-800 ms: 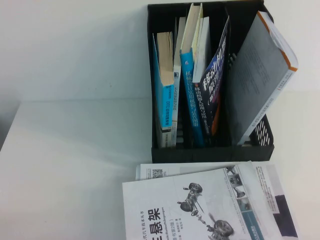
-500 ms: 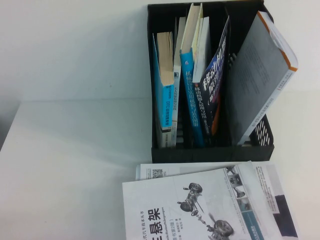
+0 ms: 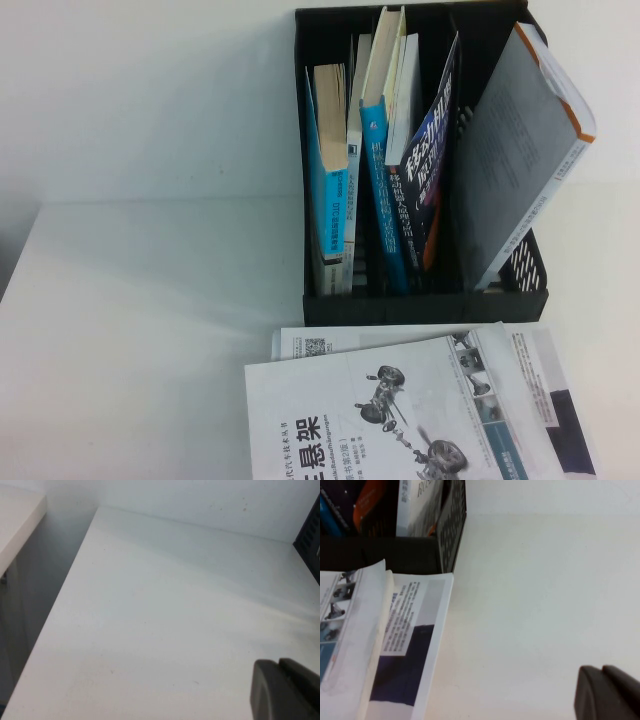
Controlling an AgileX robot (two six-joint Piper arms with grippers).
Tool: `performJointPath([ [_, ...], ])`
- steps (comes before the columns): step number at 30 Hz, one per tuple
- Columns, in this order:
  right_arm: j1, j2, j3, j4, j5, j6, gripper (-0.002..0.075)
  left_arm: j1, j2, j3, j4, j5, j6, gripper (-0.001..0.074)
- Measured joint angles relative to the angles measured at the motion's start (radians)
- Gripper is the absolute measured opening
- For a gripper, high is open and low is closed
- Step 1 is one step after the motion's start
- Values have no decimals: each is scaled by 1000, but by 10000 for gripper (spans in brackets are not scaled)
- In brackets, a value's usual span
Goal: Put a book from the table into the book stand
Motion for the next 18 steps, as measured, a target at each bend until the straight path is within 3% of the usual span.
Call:
performJointPath([
  [10, 0, 0, 0, 0, -6, -2, -5, 0, 0, 6, -30, -91, -11, -4],
  [18, 0, 0, 9, 0, -148, -2, -5, 0, 0, 6, -30, -446, -11, -4],
])
